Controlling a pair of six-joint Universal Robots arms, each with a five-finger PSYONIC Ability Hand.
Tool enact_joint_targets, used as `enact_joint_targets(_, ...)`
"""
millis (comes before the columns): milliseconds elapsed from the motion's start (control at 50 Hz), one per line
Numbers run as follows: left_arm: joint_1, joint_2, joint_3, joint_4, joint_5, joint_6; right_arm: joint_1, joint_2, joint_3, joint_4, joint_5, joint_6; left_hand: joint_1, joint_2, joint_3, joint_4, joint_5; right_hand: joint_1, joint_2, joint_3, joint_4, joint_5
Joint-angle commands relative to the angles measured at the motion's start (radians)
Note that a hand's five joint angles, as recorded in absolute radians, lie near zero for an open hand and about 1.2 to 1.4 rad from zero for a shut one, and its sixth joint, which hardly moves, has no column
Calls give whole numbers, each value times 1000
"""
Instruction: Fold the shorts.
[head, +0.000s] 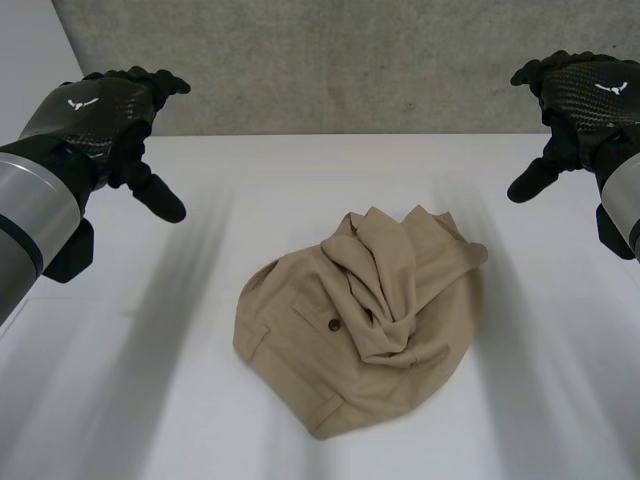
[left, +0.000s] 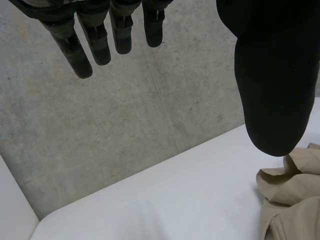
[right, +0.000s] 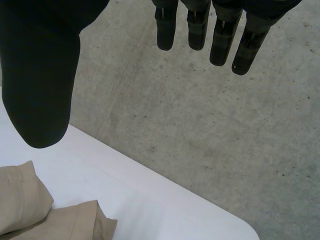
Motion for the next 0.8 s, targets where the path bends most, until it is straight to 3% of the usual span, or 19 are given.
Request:
enact_joint_targets(20, -7, 1, -17, 12, 1, 0, 0, 1, 8, 2, -20, -6, 2, -25, -32, -25, -41, -20, -40, -37, -55, -51)
enact_joint_targets(140, -18, -42, -59, 41, 7, 2, -2, 16, 72, 28, -118, -163, 2, -25, -32, -25, -41, -20, -40, -37, -55, -51)
enact_joint_targets(240, -28, -184, -128, 57, 16, -1, -31, 25, 202, 16, -199, -292, 2, -25, -32, -25, -41, -20, -40, -37, -55, -51)
enact_joint_targets(360, -93, -324, -158, 106, 13, -3, -42, 73, 278, -59, -210, -299, 6, -21, -29, -21, -37, -20, -40, -37, -55, -51)
enact_joint_targets(500, -93, -461, -140, 199, 13, -7, -49, 109, 298, -82, -210, -302, 88, 60, 53, 60, 45, -20, -40, -37, -55, -51)
enact_joint_targets(580, -103, -508, -119, 205, 16, -6, -46, 111, 305, -85, -210, -302, 384, 357, 349, 357, 341, -20, -40, -37, -55, -51)
enact_joint_targets(600, -105, -527, -106, 205, 15, -7, -45, 111, 308, -85, -210, -302, 687, 660, 652, 660, 644, -20, -40, -37, -55, -51)
enact_joint_targets(680, -93, -548, -80, 201, 1, -9, -46, 111, 310, -93, -209, -302, 1223, 1196, 1189, 1196, 1180, -20, -40, -37, -55, -51)
enact_joint_targets(800, -39, -516, 7, 202, -62, 5, -51, 109, 308, -96, -209, -302, 1224, 1197, 1189, 1197, 1181, -20, -40, -37, -55, -51)
